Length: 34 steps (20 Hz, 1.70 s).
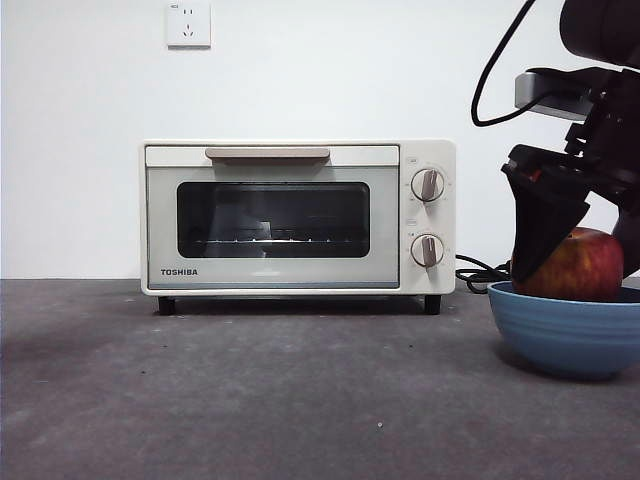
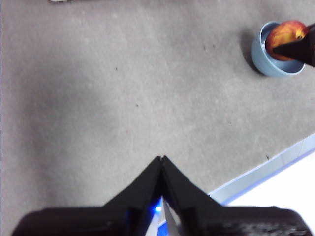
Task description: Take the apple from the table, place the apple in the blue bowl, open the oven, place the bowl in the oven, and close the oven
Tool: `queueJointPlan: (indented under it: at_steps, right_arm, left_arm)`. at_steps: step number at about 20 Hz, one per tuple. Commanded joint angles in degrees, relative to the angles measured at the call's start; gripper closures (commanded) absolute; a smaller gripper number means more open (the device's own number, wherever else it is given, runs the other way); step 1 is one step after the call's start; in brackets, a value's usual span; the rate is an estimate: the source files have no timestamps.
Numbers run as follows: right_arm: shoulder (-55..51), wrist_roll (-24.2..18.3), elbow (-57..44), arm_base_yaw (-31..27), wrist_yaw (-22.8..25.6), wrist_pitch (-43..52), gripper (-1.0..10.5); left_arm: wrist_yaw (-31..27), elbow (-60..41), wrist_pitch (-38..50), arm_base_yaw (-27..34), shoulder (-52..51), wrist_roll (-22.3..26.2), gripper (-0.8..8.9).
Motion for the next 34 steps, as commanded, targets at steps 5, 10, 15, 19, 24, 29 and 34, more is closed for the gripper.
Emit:
queueJointPlan:
  at_steps: [5, 10, 15, 19, 24, 29, 34]
  right_arm:
    - [-0.09, 0.72, -0.44, 0.04, 0.09, -0.04, 3.6]
    - [-0.13, 0.79, -0.13, 0.07, 0.48, 0.20, 3.4]
    - [-3.89, 1.29, 9.18, 0.11, 0.50, -8.48, 3.5]
    - [-9.90, 2.80, 17.38, 0.09, 0.52, -18.62, 5.8]
    - [-17.18, 6.78, 18.38, 0.09, 0.48, -26.86, 9.6]
    - [-22.64, 10.58, 18.36, 0.13, 0.44, -33.64, 9.6]
    - [-28.63, 12.96, 18.36, 0.13, 0.44, -38.97, 9.6]
  left_arm:
    - [0.02, -0.04, 1.86, -0.13, 0.50, 0.68, 8.19]
    - [0.72, -0.04, 6.56, -0.13, 1.62, 0.31, 8.19]
    - [5.20, -0.02, 17.99, -0.13, 6.21, -4.31, 8.19]
    - [7.93, -0.02, 28.59, -0.22, 13.29, -7.91, 8.19]
    - [12.24, 0.85, 50.60, -2.58, 25.99, -14.25, 8.19]
    - [10.58, 12.55, 52.85, -5.14, 41.35, -14.03, 8.19]
    - [7.78, 21.11, 50.71, -6.97, 50.36, -10.12, 8.19]
